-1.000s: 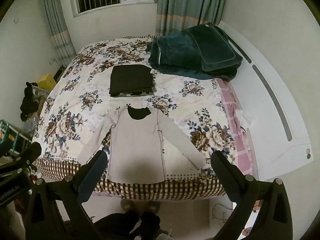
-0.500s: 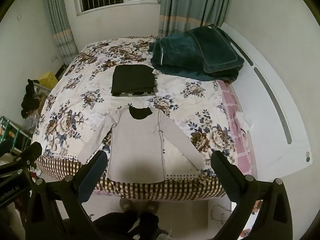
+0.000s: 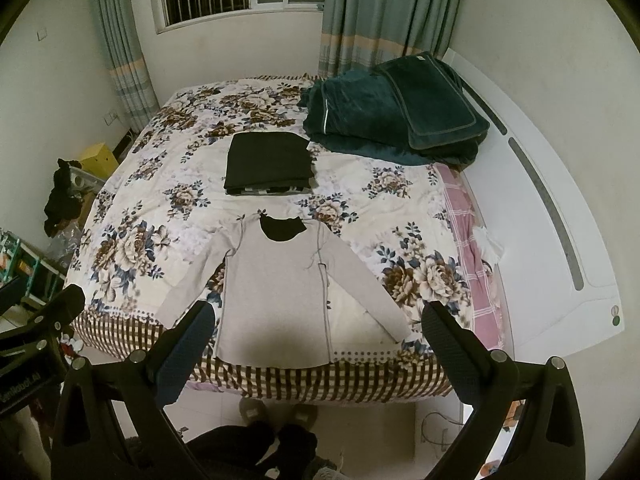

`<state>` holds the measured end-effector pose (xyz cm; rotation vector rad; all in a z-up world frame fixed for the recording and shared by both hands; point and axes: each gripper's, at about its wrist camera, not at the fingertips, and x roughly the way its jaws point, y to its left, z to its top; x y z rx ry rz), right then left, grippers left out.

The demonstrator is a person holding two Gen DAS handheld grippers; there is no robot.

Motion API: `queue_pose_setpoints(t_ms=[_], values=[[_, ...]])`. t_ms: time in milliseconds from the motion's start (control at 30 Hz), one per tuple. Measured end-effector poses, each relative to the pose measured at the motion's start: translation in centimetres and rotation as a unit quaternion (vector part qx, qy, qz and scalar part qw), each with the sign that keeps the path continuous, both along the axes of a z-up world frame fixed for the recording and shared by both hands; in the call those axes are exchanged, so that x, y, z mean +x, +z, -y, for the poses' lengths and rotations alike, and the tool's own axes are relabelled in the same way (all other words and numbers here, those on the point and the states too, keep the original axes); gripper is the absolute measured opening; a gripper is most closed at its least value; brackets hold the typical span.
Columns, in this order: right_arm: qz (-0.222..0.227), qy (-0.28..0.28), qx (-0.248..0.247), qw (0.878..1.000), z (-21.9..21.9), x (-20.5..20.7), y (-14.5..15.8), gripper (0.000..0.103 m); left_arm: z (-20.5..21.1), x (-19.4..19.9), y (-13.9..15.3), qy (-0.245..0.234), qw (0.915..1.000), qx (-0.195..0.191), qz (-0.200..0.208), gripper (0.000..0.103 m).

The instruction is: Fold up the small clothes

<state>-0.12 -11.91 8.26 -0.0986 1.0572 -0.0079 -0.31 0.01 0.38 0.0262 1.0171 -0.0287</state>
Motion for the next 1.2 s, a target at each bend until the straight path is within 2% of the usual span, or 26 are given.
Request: queue_pose_setpoints(t_ms=[267,300,333,700,733,800,1200], values=[[0.002,0.002,0.001,1.0,0.0,-0.5,0.0,0.103,-0.2,0.0,0.3,0.001,1.0,0.0,0.003,0.103],[0.003,0.002,0.001,1.0,0.0,-0.6,0.0,0.103,0.0,0.1,1.6,0.003,1.0,0.0,0.004,0.103],[0.003,0.003,0.001,1.0,0.1,-0.6,-0.1,0.103,0.0,0.2,1.7,0.003,1.0,0.0,0.004,0.103],[0.007,0.003,0.002,1.0,-0.2,-1.0,0.6,0.103,0.3,0.4,2.0,0.001,1.0,0.0,0.006,0.103],[0.007,0.003,0.002,1.0,-0.7,0.1,2.2,0.103,0.4,0.6,2.2,0.001,1.0,0.0,0.007,0.103],[0.01,0.004,0.001,1.0,-1.3,0.4,3.3,0.103,0.5,0.9,2.5,0.001,1.0,-0.001,0.008,0.103],[0.011,0.004,0.002,1.0,-0.7,0.3,3.0,0.103,1.4,0.7,3.1,0.001,0.9999,-0.003,0.013,0.103]])
